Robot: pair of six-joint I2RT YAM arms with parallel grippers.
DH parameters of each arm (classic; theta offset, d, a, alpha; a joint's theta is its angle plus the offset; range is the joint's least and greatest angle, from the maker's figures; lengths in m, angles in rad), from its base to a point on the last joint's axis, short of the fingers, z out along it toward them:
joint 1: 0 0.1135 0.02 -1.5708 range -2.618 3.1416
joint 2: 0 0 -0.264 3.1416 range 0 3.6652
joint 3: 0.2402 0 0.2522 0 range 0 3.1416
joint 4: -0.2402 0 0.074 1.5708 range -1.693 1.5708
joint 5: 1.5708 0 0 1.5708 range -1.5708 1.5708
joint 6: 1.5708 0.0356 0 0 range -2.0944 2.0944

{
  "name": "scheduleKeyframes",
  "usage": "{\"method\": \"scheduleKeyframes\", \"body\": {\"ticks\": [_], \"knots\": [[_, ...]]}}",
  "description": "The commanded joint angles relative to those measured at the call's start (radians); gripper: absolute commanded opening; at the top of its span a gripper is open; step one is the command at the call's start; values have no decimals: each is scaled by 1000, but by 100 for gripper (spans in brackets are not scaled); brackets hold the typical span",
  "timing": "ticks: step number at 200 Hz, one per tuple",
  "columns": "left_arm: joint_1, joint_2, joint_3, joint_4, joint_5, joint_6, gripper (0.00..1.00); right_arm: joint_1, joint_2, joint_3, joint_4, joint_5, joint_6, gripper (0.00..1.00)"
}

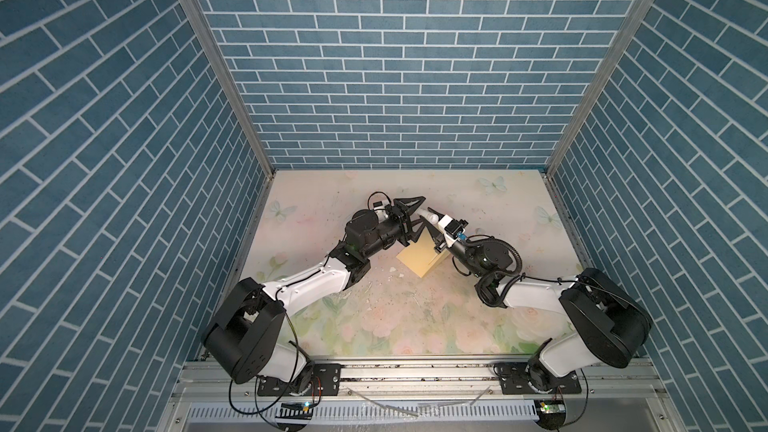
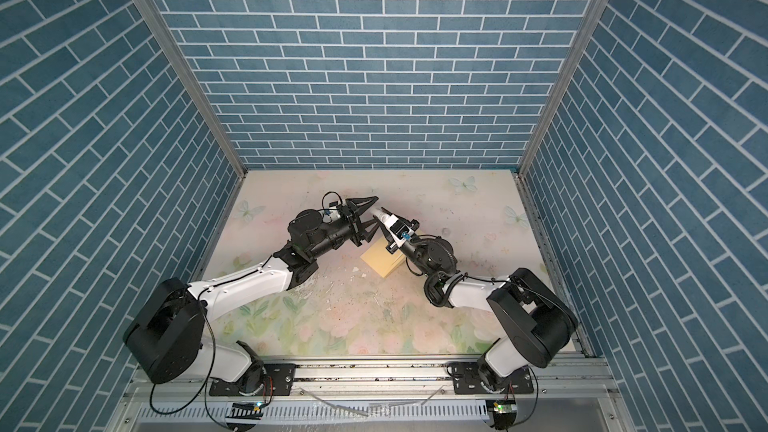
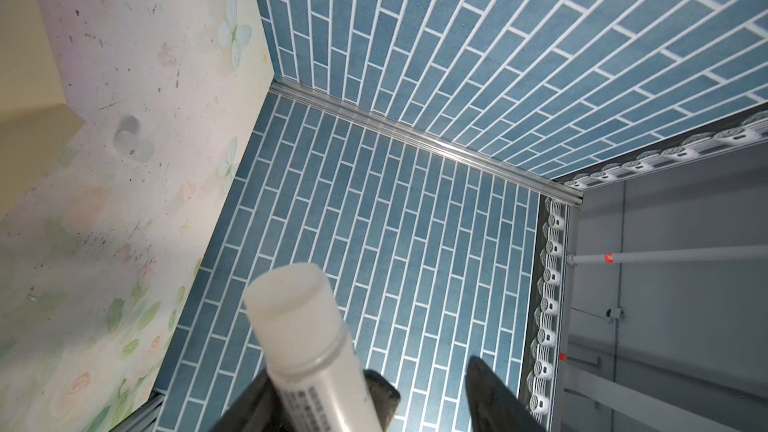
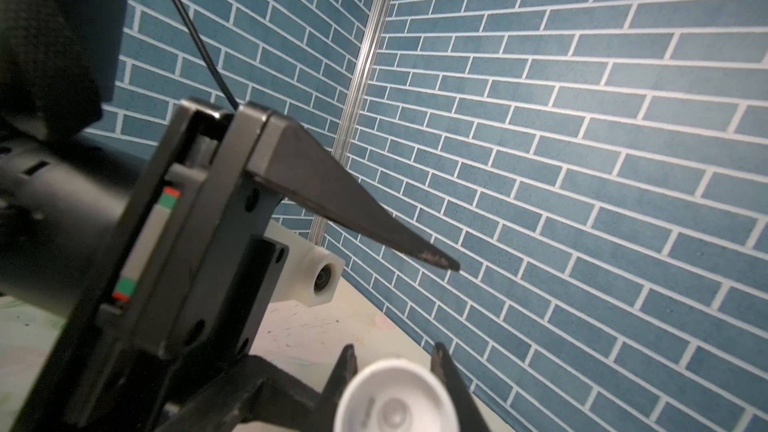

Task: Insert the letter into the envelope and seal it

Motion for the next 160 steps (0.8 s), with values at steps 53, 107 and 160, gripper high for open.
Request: {"method": "scheduleKeyframes", "body": {"ticks": [53,107,160], "knots": [[0,46,-1,87,4,-45,46,32,3,13,32,9,-68,0],[0,50,-10,89,2,-46,20,37,7,2,31,16,-69,0],[1,63,0,79,9,6,0,39,-2,-7,32,14,-37,23]]}}
